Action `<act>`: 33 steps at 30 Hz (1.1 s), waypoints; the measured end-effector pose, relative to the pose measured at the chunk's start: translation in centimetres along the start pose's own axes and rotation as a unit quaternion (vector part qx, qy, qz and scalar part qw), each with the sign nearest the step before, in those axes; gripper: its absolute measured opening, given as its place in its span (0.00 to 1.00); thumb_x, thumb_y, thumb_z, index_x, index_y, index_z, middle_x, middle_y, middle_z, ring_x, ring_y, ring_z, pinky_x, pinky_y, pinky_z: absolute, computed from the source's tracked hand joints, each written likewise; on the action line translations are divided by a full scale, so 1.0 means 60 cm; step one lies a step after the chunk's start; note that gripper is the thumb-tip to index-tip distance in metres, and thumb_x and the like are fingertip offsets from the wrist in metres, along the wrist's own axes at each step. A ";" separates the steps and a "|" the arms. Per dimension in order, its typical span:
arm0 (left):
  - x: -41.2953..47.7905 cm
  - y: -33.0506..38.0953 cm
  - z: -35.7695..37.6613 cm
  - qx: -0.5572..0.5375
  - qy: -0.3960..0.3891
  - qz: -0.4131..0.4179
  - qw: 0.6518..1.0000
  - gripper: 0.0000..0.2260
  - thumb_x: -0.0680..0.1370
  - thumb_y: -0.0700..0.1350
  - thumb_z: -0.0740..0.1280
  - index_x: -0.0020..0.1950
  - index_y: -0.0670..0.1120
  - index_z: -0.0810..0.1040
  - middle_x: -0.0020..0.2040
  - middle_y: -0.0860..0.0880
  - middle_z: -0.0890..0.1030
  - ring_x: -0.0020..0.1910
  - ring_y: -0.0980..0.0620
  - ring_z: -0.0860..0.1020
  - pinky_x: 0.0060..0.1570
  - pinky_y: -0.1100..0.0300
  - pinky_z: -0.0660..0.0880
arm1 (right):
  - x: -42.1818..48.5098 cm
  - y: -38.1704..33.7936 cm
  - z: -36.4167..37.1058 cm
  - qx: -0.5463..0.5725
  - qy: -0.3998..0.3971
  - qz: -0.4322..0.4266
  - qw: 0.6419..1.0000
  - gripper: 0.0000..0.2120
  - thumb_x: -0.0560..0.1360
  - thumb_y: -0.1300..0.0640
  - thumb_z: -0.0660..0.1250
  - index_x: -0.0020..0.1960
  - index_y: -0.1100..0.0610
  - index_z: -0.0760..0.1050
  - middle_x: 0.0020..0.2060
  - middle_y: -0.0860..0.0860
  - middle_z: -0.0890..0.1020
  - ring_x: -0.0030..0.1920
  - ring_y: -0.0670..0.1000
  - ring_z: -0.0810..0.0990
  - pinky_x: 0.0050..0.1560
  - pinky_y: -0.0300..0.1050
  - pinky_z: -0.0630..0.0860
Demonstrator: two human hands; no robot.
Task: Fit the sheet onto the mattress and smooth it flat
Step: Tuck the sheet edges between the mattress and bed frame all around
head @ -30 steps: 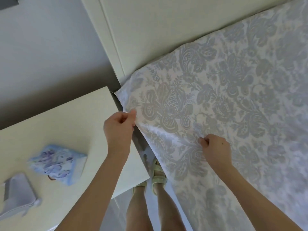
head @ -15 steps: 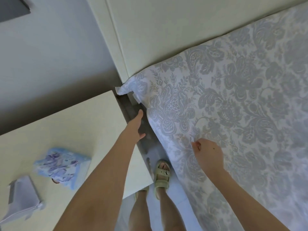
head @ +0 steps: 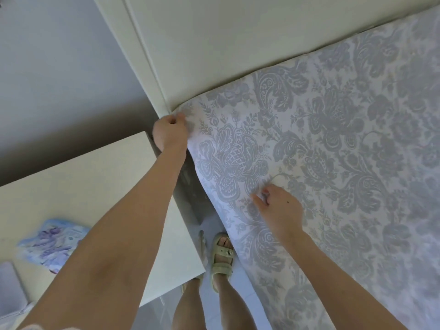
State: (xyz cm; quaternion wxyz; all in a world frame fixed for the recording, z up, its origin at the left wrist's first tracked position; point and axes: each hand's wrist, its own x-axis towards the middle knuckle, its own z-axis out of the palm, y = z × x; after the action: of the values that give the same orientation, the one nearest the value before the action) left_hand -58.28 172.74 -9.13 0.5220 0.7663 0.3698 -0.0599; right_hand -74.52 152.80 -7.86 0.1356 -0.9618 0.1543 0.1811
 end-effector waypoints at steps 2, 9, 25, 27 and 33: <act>-0.016 0.007 -0.025 0.038 0.068 0.098 0.992 0.23 0.77 0.45 0.64 0.26 0.47 0.57 0.24 0.50 0.58 0.25 0.55 0.55 0.32 0.60 0.56 | 0.009 -0.004 -0.005 -0.008 -0.011 -0.019 1.000 0.15 0.76 0.42 0.61 0.41 0.54 0.71 0.33 0.46 0.74 0.35 0.49 0.74 0.32 0.41 0.66; 0.024 0.003 -0.053 0.166 0.108 0.119 0.973 0.20 0.78 0.47 0.63 0.28 0.46 0.61 0.25 0.50 0.62 0.27 0.51 0.61 0.29 0.60 0.59 | 0.013 -0.011 -0.019 -0.043 -0.006 -0.078 0.996 0.17 0.78 0.42 0.60 0.49 0.55 0.76 0.42 0.49 0.81 0.41 0.50 0.79 0.38 0.42 0.73; -0.259 -0.237 -0.006 0.055 -0.385 -0.215 0.896 0.21 0.73 0.51 0.71 0.61 0.43 0.75 0.57 0.44 0.80 0.53 0.46 0.79 0.44 0.58 0.79 | -0.208 0.143 -0.010 0.118 0.037 0.160 0.979 0.10 0.78 0.49 0.63 0.46 0.55 0.77 0.38 0.48 0.80 0.38 0.50 0.77 0.38 0.41 0.69; -0.318 -0.271 -0.001 0.062 -0.434 -0.256 0.861 0.18 0.74 0.44 0.71 0.62 0.40 0.75 0.52 0.42 0.80 0.49 0.46 0.78 0.41 0.59 0.80 | -0.284 0.165 0.016 0.167 0.025 0.265 0.949 0.13 0.78 0.49 0.62 0.41 0.57 0.76 0.35 0.49 0.80 0.36 0.51 0.78 0.37 0.42 0.69; -0.427 -0.332 0.003 0.132 -0.436 -0.213 0.864 0.14 0.78 0.44 0.66 0.34 0.41 0.75 0.24 0.48 0.76 0.20 0.57 0.71 0.19 0.68 0.67 | -0.505 0.203 0.136 0.593 0.031 0.641 0.487 0.19 0.77 0.49 0.65 0.51 0.66 0.75 0.42 0.61 0.80 0.40 0.58 0.80 0.39 0.52 0.79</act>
State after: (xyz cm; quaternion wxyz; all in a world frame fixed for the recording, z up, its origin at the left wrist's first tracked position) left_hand -89.21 163.30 -12.02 0.4981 0.6268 0.2472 -0.5458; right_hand -108.09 151.71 -5.89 0.5154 -0.2948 0.8029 0.0538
